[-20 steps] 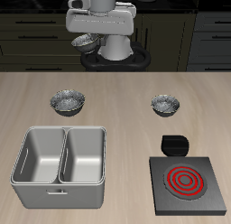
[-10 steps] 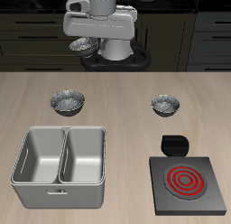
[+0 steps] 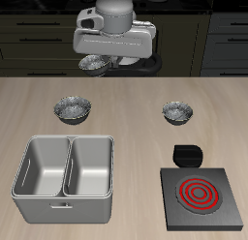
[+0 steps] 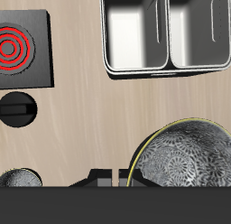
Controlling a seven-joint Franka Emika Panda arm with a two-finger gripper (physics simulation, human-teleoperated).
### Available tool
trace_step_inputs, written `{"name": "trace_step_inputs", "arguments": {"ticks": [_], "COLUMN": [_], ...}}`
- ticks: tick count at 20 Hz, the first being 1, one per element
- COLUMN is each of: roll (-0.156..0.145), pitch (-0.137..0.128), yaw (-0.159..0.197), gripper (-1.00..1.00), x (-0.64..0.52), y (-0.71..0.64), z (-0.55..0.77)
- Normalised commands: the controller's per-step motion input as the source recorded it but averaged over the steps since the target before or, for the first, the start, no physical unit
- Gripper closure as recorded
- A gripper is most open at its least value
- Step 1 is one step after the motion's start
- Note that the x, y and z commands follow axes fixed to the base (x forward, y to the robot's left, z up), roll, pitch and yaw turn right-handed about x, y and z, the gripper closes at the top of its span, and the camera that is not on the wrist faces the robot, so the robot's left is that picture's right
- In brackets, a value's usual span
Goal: Place the smallest bowl in the left side of the drainer and the medium bowl in the right side
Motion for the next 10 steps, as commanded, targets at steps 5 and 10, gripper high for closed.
{"name": "trace_step_inputs", "arguments": {"ticks": [5,10], "roll": [-0.003,-0.035], "pitch": [0.008,-0.025], "yaw": [0.033,-0.026], "gripper": [1.00,1.00], "x": [0.30,0.30], "y": [0.10,0.03], "z": [0.00,0.23]}}
